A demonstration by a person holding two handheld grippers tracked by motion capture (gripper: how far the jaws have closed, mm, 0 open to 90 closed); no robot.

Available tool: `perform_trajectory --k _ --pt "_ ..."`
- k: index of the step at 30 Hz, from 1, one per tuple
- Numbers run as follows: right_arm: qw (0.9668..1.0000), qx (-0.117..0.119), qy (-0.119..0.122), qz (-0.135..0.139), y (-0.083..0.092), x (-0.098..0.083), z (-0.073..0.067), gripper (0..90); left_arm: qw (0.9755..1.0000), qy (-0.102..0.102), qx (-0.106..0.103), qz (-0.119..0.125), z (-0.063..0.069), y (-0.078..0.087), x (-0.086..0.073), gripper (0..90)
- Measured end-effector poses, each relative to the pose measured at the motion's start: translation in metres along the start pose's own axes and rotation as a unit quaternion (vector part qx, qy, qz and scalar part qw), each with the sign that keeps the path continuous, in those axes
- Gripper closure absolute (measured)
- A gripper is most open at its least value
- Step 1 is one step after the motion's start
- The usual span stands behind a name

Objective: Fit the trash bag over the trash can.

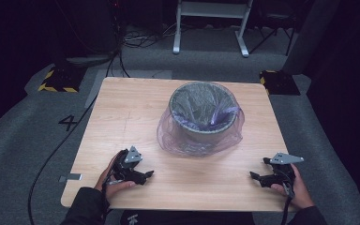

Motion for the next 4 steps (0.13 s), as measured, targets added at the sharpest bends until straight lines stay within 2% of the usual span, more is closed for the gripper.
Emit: perform_trajectory --k 4 --pt "1.0 0.0 0.0 0.0 0.0 0.0 0.0 11.1 1.0 0.001 -0.001 0.0 0.0001 -0.0004 0.0002 13.9"
Point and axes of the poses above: each handheld gripper's, and its own axes: y roughly backward along the jaws, x roughly out of its top, z roughly to its right, the point moved 2 cm from there along -y, roughly forward along the jaws, and after that the axes turned 8 degrees about y, right-handed, at the moved point
